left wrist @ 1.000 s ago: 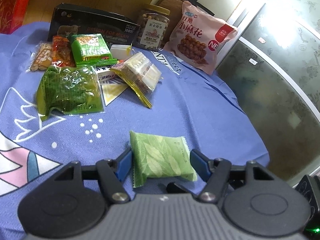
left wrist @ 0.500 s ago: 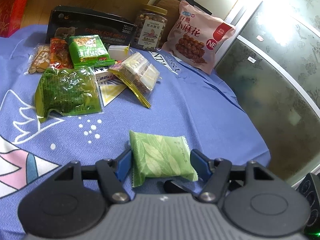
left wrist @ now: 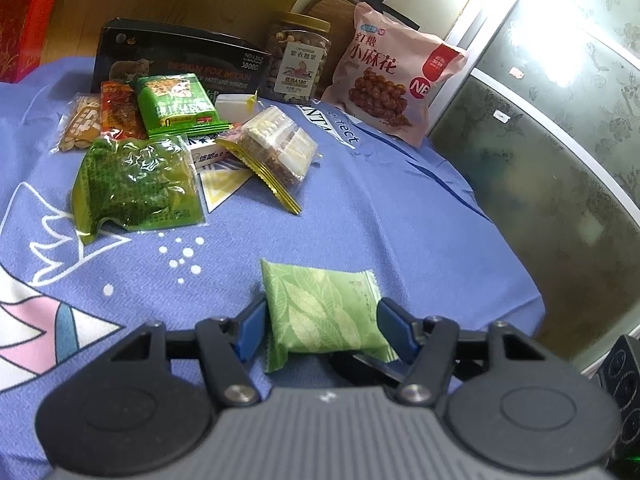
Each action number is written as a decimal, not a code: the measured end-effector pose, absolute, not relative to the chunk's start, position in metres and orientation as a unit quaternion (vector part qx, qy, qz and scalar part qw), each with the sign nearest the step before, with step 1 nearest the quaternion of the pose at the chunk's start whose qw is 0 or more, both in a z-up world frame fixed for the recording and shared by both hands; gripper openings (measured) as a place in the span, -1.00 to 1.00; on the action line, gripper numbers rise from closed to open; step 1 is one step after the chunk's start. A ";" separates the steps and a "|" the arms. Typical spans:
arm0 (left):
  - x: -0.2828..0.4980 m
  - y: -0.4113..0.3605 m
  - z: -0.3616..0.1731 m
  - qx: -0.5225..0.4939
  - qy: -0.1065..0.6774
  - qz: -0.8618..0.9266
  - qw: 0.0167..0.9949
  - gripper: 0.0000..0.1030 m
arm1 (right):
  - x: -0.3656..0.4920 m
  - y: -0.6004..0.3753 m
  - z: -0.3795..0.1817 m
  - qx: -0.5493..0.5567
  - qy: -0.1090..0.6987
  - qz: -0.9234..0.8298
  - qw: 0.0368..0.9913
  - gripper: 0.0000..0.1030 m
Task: Organize snacks
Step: 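Grasp the green leaf-pattern packet with the left gripper and lift it, then carry the green packet into the open black tin box and release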
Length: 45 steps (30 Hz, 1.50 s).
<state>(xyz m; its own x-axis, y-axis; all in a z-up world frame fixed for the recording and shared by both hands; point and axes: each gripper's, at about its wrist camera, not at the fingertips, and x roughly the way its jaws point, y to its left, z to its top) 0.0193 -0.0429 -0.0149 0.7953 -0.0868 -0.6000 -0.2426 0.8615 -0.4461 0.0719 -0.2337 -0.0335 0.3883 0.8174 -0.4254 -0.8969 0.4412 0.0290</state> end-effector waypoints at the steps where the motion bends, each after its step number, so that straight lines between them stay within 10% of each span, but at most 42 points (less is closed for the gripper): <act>1: 0.019 -0.042 -0.014 -0.262 0.318 0.042 0.910 0.18 | 0.073 -0.235 -0.034 -0.099 0.194 0.517 0.828 -0.35; 10: 0.013 -0.036 -0.015 -0.277 0.315 0.037 0.907 0.16 | 0.071 -0.232 -0.034 -0.099 0.194 0.515 0.829 -0.30; 21: 0.014 -0.042 -0.012 -0.257 0.314 0.032 0.914 -0.40 | 0.067 -0.232 -0.031 -0.107 0.192 0.508 0.833 -0.32; 45: 0.004 -0.025 0.021 -0.241 0.265 0.043 0.933 -0.40 | 0.076 -0.210 -0.005 -0.103 0.160 0.534 0.824 -0.33</act>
